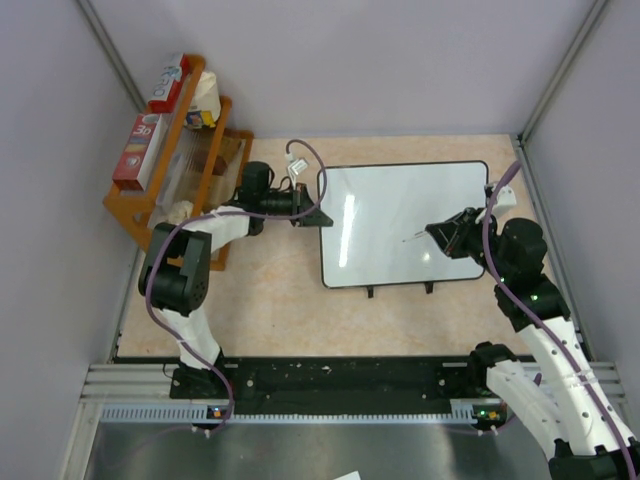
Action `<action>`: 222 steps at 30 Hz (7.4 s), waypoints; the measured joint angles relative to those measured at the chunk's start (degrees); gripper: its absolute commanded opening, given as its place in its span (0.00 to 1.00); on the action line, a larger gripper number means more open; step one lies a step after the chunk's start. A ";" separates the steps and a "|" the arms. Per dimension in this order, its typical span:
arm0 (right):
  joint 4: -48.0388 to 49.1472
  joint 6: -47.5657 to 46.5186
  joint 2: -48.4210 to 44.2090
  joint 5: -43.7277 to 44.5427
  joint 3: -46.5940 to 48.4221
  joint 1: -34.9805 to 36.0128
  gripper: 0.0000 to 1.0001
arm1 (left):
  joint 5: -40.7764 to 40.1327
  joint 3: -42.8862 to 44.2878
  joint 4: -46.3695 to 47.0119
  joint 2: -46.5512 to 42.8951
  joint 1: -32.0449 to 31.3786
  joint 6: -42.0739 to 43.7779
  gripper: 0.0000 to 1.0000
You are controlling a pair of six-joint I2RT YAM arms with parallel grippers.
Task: Write a sentence on the whiteboard
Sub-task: Adjust the whiteboard on the whiteboard stand, then hold the whiteboard at the center of the board.
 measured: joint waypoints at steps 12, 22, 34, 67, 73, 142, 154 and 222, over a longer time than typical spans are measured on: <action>0.00 0.00 0.02 -0.28 0.00 0.00 0.00 | -0.52 -5.75 1.88 -1.14 0.66 0.79 0.00; 0.00 0.02 0.02 -0.63 0.00 0.00 0.00 | -0.81 -5.22 -1.14 -2.01 0.52 3.26 0.00; 0.17 0.07 0.02 -1.09 0.00 0.00 0.00 | -0.81 -5.92 -4.87 -3.89 1.62 5.77 0.17; 0.28 0.11 0.15 -2.86 0.00 0.00 0.00 | -28.35 -8.83 -22.91 -36.46 0.02 10.75 0.99; 0.74 0.07 2.14 -3.06 0.00 0.00 0.00 | -34.32 -10.19 -22.80 -44.87 0.02 7.58 0.99; 4.55 1.03 11.04 -10.32 -0.20 0.00 0.00 | -32.63 -17.35 -26.16 -50.05 -0.09 -2.14 0.98; 5.20 1.73 8.50 -10.32 -0.33 0.00 0.00 | -31.61 -17.35 -25.05 -46.25 -0.09 -3.04 0.97; 4.09 -3.08 16.85 -5.25 6.93 8.07 0.00 | -38.84 -6.64 -28.59 -30.84 -0.09 -2.43 0.99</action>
